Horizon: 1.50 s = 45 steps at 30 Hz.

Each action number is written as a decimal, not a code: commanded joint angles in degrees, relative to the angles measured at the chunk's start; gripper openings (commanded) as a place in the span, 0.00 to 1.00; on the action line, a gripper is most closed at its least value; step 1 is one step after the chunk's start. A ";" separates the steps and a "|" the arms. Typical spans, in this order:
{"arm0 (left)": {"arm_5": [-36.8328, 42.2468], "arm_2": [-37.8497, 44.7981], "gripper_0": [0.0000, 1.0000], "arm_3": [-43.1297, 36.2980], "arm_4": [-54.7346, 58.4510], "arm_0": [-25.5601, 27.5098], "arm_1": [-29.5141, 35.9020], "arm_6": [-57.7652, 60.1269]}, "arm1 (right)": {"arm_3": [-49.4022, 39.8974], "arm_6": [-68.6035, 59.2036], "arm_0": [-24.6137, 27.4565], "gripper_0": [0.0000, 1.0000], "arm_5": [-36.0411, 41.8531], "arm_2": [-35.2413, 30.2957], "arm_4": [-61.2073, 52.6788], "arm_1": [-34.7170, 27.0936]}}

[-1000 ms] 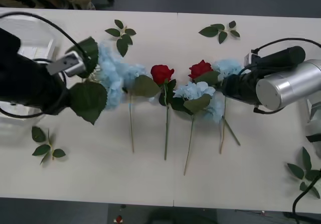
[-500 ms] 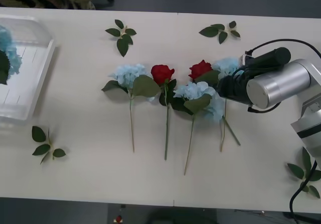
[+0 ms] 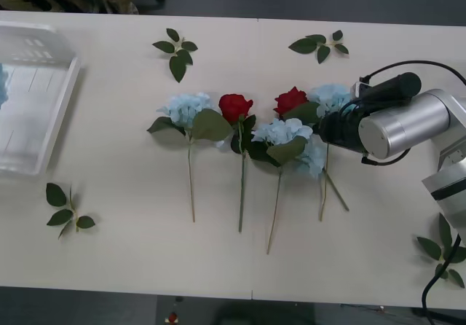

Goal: Put the red flowers into the right box and the blue flowers into the left box

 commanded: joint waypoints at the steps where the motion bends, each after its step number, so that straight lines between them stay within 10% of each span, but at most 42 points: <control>1: -6.08 -1.06 0.00 4.22 -1.84 -1.23 1.04 -0.13 | 0.46 -0.68 -2.69 1.00 -0.23 0.32 0.34 0.95; 5: -7.75 -1.41 0.02 6.42 -1.13 -1.23 1.04 -0.30 | 1.51 -0.68 -3.13 1.00 -0.75 1.20 1.13 1.21; 8: -7.67 -1.41 0.70 6.42 -1.22 -1.23 0.78 -0.57 | 2.65 -0.59 -3.40 1.00 -1.63 1.55 1.39 1.65; 12: -7.67 -1.41 0.95 6.51 -1.40 -1.23 0.78 -0.66 | 4.41 -0.68 -4.36 1.00 -1.99 2.43 2.01 2.18; 18: -5.65 -1.32 1.00 4.75 2.29 -1.23 0.87 -1.27 | 6.26 -0.68 -5.07 0.97 -3.22 4.01 2.71 2.44; 29: 10.09 -0.62 1.00 -12.48 20.22 -3.34 -1.95 -1.71 | 6.26 -0.94 -5.07 0.17 -3.30 4.10 2.53 2.44; 33: 10.09 -0.79 1.00 -13.01 28.13 -3.95 -5.02 0.93 | 6.26 -1.03 -5.15 0.03 -3.22 4.01 2.71 2.44; 45: 10.70 -7.47 1.00 -13.80 35.34 -8.87 -14.16 19.82 | 5.90 0.03 -5.24 0.00 -3.22 2.34 1.74 1.48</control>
